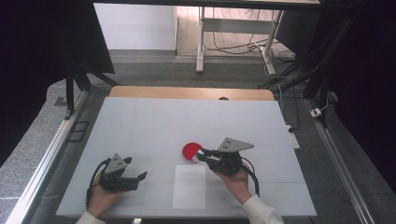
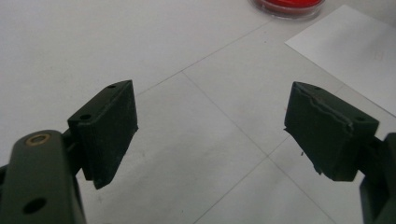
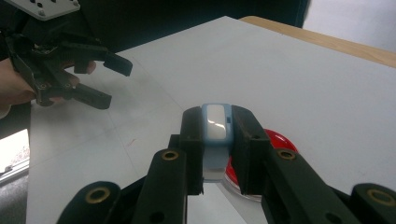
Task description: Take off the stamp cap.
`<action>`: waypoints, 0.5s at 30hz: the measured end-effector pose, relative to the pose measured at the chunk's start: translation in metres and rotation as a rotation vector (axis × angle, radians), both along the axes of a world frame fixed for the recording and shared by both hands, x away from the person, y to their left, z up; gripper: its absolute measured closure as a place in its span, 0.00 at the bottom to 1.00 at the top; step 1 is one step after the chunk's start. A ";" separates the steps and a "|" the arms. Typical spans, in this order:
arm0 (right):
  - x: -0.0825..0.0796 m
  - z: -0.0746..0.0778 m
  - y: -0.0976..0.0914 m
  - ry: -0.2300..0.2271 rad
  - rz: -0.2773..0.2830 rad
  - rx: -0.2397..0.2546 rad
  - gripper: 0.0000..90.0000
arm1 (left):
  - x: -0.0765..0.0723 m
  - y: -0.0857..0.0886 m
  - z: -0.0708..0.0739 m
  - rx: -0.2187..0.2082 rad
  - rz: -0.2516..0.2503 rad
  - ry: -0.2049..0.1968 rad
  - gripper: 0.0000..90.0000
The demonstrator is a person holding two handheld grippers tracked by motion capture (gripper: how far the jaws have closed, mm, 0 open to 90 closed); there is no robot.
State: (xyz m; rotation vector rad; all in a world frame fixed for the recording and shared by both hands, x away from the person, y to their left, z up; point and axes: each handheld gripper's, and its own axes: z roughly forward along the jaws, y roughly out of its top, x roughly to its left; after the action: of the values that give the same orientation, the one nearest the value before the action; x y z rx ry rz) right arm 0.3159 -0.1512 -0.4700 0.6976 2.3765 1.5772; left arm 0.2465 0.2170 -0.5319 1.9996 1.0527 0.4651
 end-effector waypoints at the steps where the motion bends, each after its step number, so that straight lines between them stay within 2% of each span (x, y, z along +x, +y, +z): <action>1: 0.000 0.000 0.000 0.000 0.000 0.001 0.83 | 0.000 -0.001 0.001 -0.003 -0.002 -0.001 0.19; 9: -0.002 0.000 0.003 -0.001 0.010 -0.006 0.83 | -0.002 -0.008 0.008 -0.028 -0.016 -0.022 0.20; 15: -0.003 0.000 0.004 -0.006 0.013 -0.003 0.83 | -0.001 -0.016 0.012 -0.027 -0.018 -0.032 0.21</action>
State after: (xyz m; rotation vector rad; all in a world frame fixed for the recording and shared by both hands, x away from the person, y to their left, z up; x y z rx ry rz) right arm 0.3127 -0.1473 -0.4697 0.6767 2.3834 1.5778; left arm 0.2451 0.2014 -0.5201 1.9697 1.0151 0.4697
